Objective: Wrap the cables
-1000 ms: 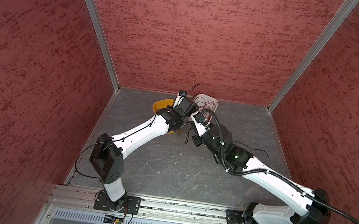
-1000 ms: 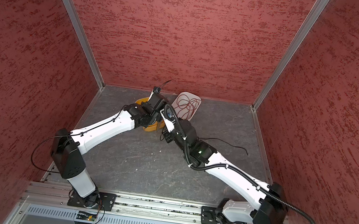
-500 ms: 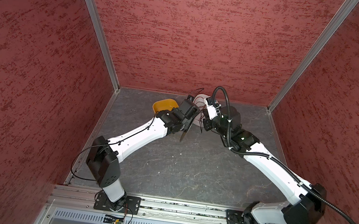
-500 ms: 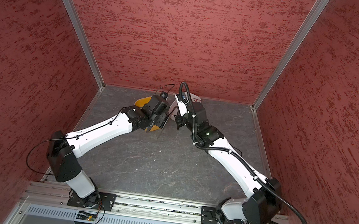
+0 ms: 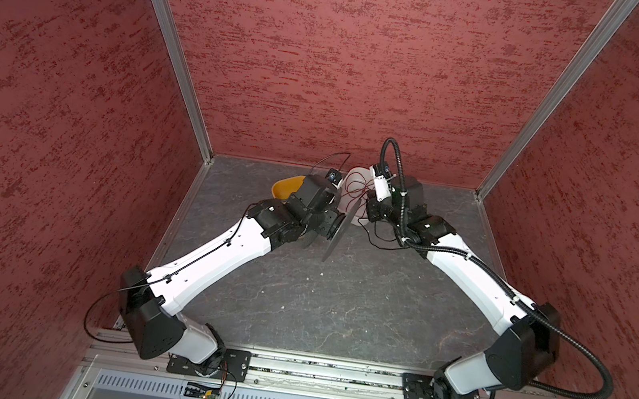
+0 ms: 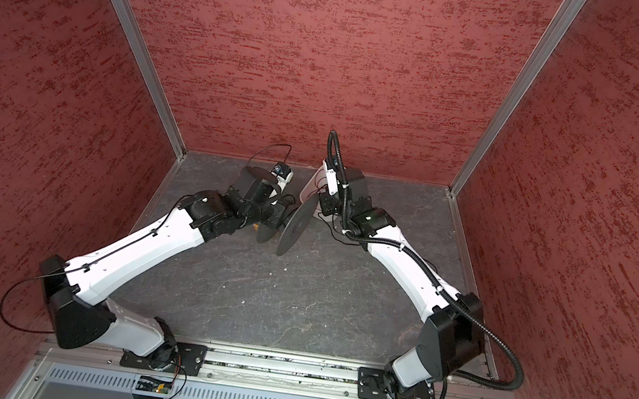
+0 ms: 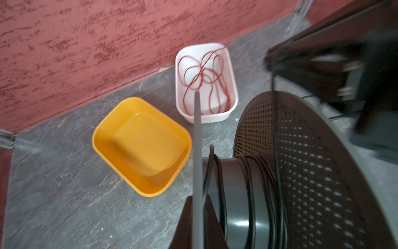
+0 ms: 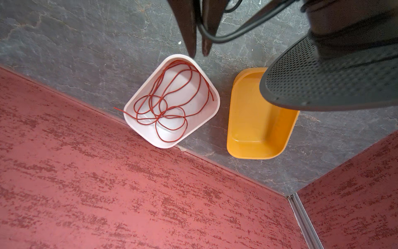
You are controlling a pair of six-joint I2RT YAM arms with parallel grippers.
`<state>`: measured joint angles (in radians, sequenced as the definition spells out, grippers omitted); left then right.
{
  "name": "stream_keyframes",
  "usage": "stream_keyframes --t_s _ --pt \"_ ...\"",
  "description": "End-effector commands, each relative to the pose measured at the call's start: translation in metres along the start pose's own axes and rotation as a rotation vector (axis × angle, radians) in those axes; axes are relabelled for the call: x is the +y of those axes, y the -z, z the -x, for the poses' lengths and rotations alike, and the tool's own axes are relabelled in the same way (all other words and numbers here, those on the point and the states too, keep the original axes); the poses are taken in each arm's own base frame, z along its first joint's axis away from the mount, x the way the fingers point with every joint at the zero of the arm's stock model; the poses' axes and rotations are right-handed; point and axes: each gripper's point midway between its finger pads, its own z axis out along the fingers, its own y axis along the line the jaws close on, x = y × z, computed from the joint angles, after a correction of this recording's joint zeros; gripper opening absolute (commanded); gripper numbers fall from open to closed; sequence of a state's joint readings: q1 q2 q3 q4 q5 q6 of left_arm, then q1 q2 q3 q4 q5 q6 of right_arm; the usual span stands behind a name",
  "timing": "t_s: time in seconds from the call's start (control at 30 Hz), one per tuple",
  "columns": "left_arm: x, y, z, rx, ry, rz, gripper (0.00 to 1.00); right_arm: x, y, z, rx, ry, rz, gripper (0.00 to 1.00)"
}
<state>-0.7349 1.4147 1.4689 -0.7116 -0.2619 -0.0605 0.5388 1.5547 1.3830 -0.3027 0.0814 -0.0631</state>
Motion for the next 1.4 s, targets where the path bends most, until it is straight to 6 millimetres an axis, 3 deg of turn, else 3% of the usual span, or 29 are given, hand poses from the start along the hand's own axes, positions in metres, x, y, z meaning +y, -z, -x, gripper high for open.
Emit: stream_keyframes --t_s 0.0,0.23,0.43,0.53,0.67,0.8,1.0,1.23,1.37 --pt "-0.007 0.025 0.015 -0.074 0.058 -0.091 0.00 -0.014 -0.007 0.000 -0.005 -0.033 -0.002 0.09" --pt "0.014 0.059 0.038 -0.191 0.216 -0.131 0.00 0.000 -0.028 -0.037 0.034 -0.087 0.147 0.11" --pt "0.042 0.081 0.064 -0.322 0.383 -0.140 0.00 0.031 -0.017 -0.060 0.001 -0.107 0.326 0.20" --pt "0.052 0.088 0.077 -0.382 0.440 -0.139 0.00 0.040 -0.007 -0.067 -0.026 -0.109 0.378 0.38" --pt "0.061 0.089 0.084 -0.403 0.485 -0.131 0.00 0.034 0.012 -0.062 -0.080 -0.119 0.350 0.63" --pt "0.070 0.088 0.085 -0.397 0.494 -0.106 0.00 0.029 0.035 -0.060 -0.127 -0.143 0.318 0.78" --pt "0.077 0.088 0.083 -0.389 0.497 -0.088 0.00 0.013 0.050 -0.070 -0.105 -0.203 0.224 0.82" --pt "0.076 0.090 0.082 -0.385 0.494 -0.097 0.00 0.018 0.031 -0.085 -0.034 -0.262 0.244 0.83" --pt "0.074 0.091 0.079 -0.375 0.488 -0.106 0.00 0.023 0.023 -0.078 -0.076 -0.253 0.278 0.83"
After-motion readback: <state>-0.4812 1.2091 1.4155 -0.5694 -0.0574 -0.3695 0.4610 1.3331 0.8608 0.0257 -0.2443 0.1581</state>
